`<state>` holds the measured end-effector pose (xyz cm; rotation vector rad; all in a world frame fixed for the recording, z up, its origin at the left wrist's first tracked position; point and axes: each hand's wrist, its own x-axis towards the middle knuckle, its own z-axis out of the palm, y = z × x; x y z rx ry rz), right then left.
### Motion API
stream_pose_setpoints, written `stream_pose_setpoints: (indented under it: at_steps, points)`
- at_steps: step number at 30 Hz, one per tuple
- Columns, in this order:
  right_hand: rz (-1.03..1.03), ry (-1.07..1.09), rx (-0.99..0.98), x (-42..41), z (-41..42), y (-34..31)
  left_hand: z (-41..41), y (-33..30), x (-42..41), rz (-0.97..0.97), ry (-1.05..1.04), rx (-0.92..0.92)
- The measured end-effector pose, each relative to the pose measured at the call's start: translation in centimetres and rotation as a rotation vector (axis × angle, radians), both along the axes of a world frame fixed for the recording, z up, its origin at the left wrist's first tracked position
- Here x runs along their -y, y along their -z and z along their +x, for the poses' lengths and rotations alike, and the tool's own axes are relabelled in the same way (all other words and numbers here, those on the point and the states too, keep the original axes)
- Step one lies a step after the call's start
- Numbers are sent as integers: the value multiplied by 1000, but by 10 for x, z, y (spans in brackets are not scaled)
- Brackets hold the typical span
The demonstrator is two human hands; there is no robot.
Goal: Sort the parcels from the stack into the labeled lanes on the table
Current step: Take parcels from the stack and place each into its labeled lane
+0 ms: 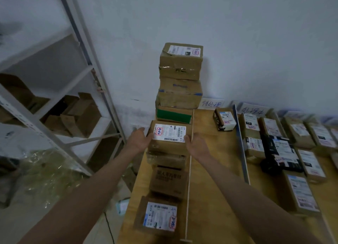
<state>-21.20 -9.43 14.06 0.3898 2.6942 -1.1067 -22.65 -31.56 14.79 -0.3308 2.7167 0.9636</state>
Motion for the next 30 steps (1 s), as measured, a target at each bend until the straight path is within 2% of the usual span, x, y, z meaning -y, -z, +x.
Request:
stream_pose_setpoints:
  at_steps: [5, 12, 15, 18, 20, 24, 27, 30]
  points:
    - [-98, 82, 55, 10, -9, 7, -5, -1, -7, 115, 60, 26]
    - [-246, 171, -53, 6, -9, -5, 10, -3, 2, 188, 88, 7]
    - [-242, 128, -20, -8, -10, -24, 15, -11, 9, 278, 47, 14]
    - [-262, 31, 28, -21, -9, -48, 11, -29, 12, 202, -2, -86]
    - [-233, -48, 74, -25, -6, -64, 9, -42, 7, 173, 80, -93]
    - [-184, -162, 139, -27, -1, -84, 19, -59, -15, 131, 422, 39]
    - [-161, -211, 157, -26, 6, -91, 30, -61, -31, 179, 492, 134]
    - [-137, -238, 139, -29, 15, -95, 39, -56, -41, 201, 524, 139]
